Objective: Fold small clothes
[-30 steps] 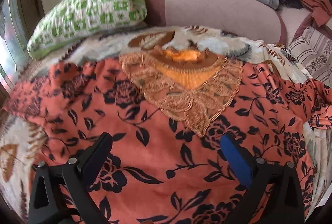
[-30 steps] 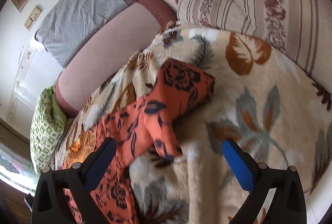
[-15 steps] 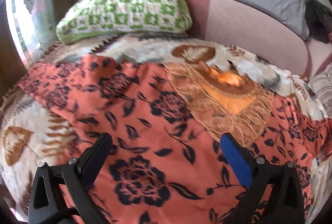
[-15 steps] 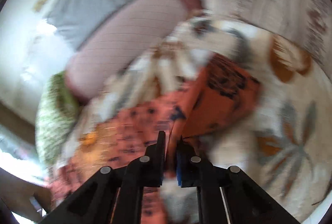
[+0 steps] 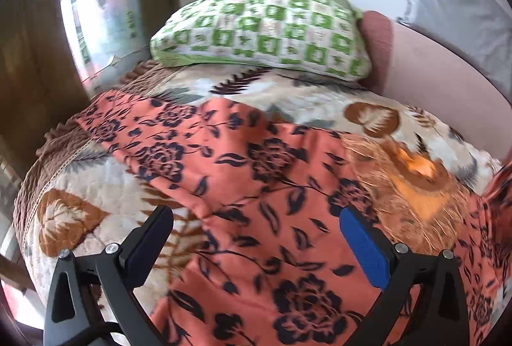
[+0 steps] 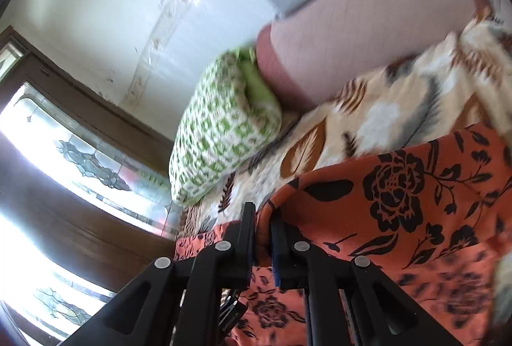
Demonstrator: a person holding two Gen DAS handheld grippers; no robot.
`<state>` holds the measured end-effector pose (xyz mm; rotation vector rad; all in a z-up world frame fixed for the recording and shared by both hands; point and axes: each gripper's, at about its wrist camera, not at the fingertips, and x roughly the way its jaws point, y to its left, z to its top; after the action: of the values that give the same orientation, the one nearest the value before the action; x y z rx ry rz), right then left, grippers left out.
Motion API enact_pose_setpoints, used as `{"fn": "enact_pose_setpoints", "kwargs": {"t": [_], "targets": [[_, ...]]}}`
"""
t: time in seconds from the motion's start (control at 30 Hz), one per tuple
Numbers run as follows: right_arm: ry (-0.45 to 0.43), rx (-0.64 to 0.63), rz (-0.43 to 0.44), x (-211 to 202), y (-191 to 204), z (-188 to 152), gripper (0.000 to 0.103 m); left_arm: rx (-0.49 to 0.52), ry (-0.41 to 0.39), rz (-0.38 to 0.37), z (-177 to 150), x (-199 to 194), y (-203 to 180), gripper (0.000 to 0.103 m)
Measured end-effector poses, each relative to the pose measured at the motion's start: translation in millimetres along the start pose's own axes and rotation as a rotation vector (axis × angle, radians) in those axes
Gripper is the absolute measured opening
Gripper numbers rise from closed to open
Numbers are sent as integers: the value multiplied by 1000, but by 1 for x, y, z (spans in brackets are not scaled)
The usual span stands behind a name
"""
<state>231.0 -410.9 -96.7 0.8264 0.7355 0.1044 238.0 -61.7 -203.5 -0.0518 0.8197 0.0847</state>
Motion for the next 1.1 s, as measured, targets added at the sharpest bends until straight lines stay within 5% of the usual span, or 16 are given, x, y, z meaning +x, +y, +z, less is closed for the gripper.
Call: {"fn": "enact_pose_setpoints", "kwargs": {"t": [0.23,0.47,0.63,0.73,0.77,0.8,0.83,0.93,1.1], "targets": [[134,54,20,116,-6,-39,10,-49,32,34,7,14,15,103],[255,98,-9,166,-20,-57,14,-23,37,40,8,21,8,103],[196,44,-10,134,-31,-44,15,11,56,22,5,26,-4,103],[156,-2,-13,98,-44,-41,26,54,60,11,2,28,-16,103],[147,-7,-10,86,-48,-41,43,71,61,12,1,29,-20,103],[141,-9,-9,74,-54,-43,76,83,64,9,0,30,-23,103],[131,-6,-7,62,-62,-46,88,93,75,0,-1,33,-26,103],[47,36,21,15,-97,-59,92,109,89,-5,-2,38,-34,103],[33,172,99,-20,-157,-71,92,111,97,-56,-3,44,-50,103]]}}
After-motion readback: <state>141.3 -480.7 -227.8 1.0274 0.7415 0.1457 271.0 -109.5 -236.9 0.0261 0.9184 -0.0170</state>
